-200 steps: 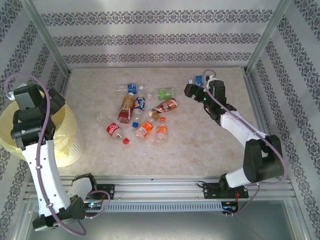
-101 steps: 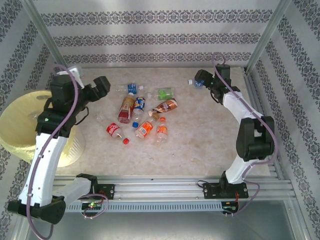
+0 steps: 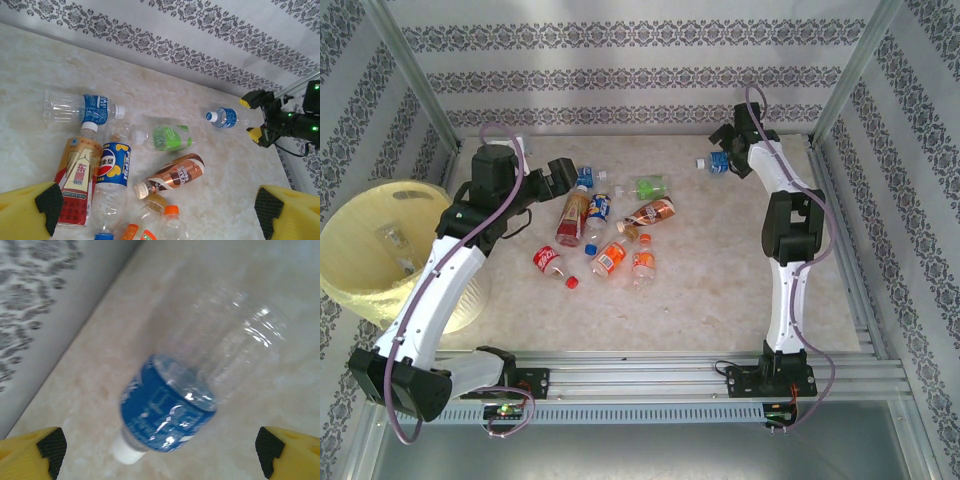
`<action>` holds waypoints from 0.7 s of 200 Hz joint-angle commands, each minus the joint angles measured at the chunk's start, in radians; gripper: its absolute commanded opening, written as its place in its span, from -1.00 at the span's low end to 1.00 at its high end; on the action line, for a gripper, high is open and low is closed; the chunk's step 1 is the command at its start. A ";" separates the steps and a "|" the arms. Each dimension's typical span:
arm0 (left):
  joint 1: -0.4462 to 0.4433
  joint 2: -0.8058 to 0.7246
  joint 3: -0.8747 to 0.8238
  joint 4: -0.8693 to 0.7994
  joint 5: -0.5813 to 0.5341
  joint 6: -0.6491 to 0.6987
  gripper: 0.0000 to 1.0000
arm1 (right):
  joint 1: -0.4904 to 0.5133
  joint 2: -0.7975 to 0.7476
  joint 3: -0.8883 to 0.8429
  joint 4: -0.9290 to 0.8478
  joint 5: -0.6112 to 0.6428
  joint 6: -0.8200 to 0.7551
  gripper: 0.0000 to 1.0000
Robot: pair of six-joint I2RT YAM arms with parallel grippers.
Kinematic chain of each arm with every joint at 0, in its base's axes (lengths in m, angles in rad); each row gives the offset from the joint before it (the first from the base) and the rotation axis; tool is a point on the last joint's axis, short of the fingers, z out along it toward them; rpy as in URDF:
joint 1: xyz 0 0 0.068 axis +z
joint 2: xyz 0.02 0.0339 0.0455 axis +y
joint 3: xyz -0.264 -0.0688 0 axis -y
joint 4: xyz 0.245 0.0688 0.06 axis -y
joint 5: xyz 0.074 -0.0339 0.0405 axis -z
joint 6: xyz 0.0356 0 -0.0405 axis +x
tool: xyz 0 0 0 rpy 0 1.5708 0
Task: Put the plastic bottles in the bin
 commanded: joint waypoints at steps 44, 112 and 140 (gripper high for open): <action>-0.012 0.018 -0.023 0.025 -0.079 0.027 0.99 | -0.047 0.195 0.326 -0.258 -0.016 0.264 0.87; -0.011 0.093 -0.015 0.032 -0.103 0.064 0.99 | -0.080 0.326 0.459 -0.190 -0.070 0.274 0.96; -0.012 0.150 0.009 0.026 -0.081 0.073 0.99 | -0.081 0.384 0.537 -0.217 -0.088 0.260 0.96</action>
